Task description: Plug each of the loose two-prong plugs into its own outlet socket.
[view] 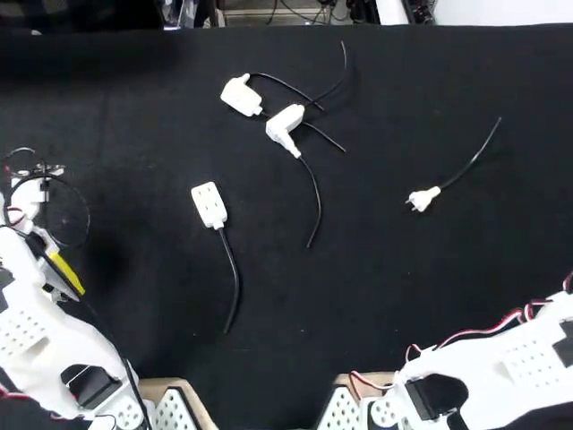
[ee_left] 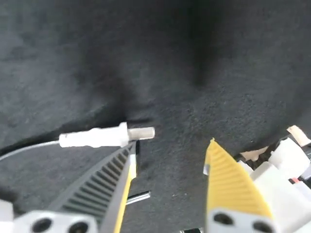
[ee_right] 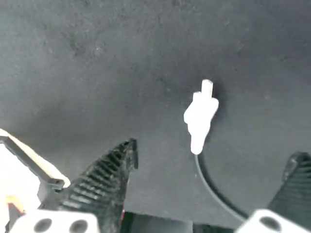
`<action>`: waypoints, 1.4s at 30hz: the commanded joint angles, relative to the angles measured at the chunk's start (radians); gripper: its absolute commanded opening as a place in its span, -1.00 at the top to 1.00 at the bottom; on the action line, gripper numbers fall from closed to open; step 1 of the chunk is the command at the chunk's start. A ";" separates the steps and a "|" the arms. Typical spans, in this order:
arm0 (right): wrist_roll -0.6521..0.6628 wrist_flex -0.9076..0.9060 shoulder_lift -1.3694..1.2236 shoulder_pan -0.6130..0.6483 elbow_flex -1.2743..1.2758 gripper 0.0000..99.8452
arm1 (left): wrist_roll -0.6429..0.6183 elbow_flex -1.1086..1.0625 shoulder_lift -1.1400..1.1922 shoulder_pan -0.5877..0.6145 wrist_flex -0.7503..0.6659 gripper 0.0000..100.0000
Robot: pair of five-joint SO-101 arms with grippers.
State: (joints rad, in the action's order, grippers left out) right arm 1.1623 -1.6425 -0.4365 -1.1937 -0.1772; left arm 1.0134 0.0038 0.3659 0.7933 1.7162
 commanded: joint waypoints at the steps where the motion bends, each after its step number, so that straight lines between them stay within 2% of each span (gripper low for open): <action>1: 0.011 0.017 -0.081 -0.015 -0.041 0.11 | -0.009 0.002 -0.009 -0.025 -0.003 0.55; 9: -0.031 0.077 -0.194 -0.018 -0.079 0.12 | -0.008 0.002 -0.009 -0.022 -0.003 0.55; 12: -0.049 0.071 -0.199 -0.018 -0.105 0.27 | -0.008 0.001 -0.009 -0.022 -0.003 0.55; 18: -0.049 0.068 -0.197 -0.011 -0.113 0.79 | -0.003 -0.033 -0.011 -0.022 -0.002 0.55; 24: -0.048 0.064 -0.196 0.002 -0.113 0.82 | -0.002 -0.071 -0.011 -0.022 -0.003 0.55; 27: -0.041 -0.023 -0.196 0.037 -0.114 0.83 | -0.002 -0.076 -0.011 -0.016 -0.003 0.55; 29: -0.040 -0.121 -0.188 0.092 -0.108 0.83 | -0.002 -0.081 -0.011 -0.013 -0.003 0.55; 35: -0.127 -0.121 -0.015 0.311 0.022 0.83 | -0.003 -0.081 -0.009 -0.007 -0.003 0.55; 42: -0.132 -0.118 0.377 0.753 0.266 0.83 | -0.005 -0.081 -0.009 -0.010 -0.003 0.55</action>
State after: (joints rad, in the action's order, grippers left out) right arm 1.0487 -1.7361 -0.3199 -0.7027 -0.0054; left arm 1.0104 -0.0744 0.3659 0.7779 1.7162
